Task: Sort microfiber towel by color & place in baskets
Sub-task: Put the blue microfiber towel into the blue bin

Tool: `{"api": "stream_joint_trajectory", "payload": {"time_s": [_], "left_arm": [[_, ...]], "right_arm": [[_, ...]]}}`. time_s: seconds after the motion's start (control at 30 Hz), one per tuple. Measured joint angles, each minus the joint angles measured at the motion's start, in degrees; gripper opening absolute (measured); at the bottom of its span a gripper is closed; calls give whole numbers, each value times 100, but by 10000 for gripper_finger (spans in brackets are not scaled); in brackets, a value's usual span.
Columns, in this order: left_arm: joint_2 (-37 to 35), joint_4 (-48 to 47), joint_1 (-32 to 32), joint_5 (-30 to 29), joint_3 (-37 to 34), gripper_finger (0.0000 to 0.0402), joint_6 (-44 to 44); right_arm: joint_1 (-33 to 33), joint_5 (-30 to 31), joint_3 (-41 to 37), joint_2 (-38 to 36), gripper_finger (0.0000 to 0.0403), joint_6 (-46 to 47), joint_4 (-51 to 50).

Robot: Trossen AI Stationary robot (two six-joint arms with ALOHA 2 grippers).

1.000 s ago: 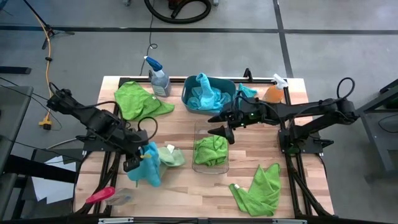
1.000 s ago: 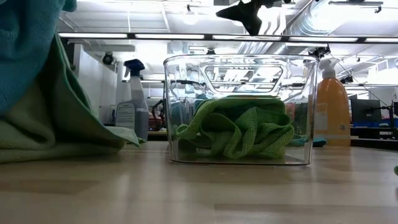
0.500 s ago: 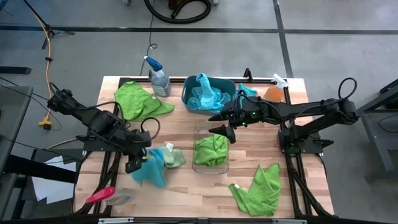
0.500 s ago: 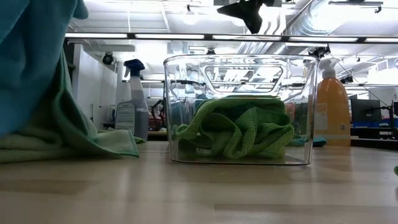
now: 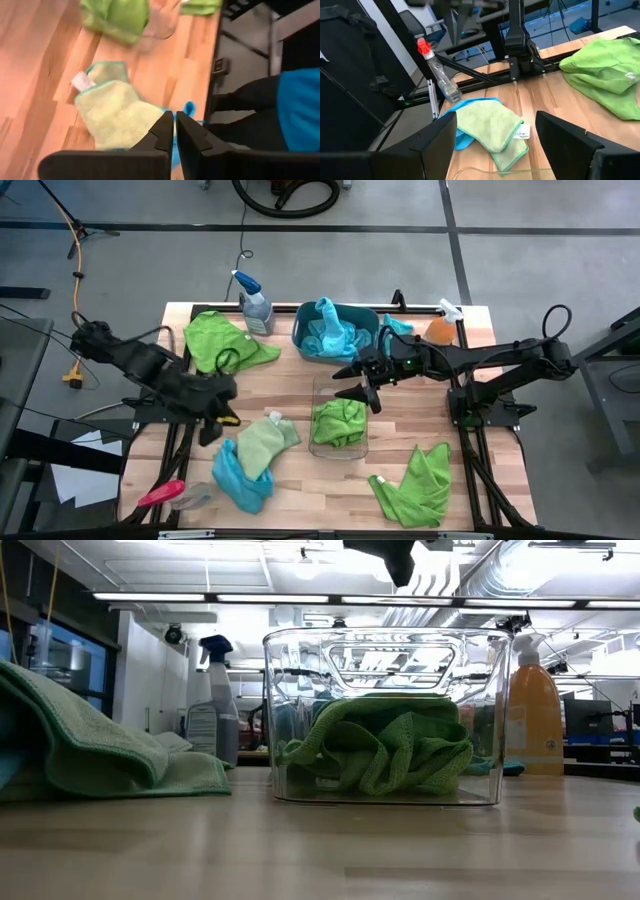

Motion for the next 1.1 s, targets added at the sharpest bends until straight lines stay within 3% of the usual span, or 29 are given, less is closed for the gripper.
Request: {"api": "stream_joint_trajectory", "payload": {"time_s": [0.13,0.3,0.63,0.97,1.1], "left_arm": [[407,112,-39,537,-218,35,-229],[1022,99,-546,1268,-291,98,-671],[2285,136,-1767,782,-298,212,-1377],[3633,60,-2134,100,-298,226,-1763],[4057,65,-2131,230,-298,224,-1879]], "right_arm": [[0,3,0,15,268,17,-75],[0,3,0,15,268,16,-189],[0,7,0,15,268,-197,-778],[-9,10,0,15,268,-378,-978],[-9,11,0,15,268,-389,-977]]}}
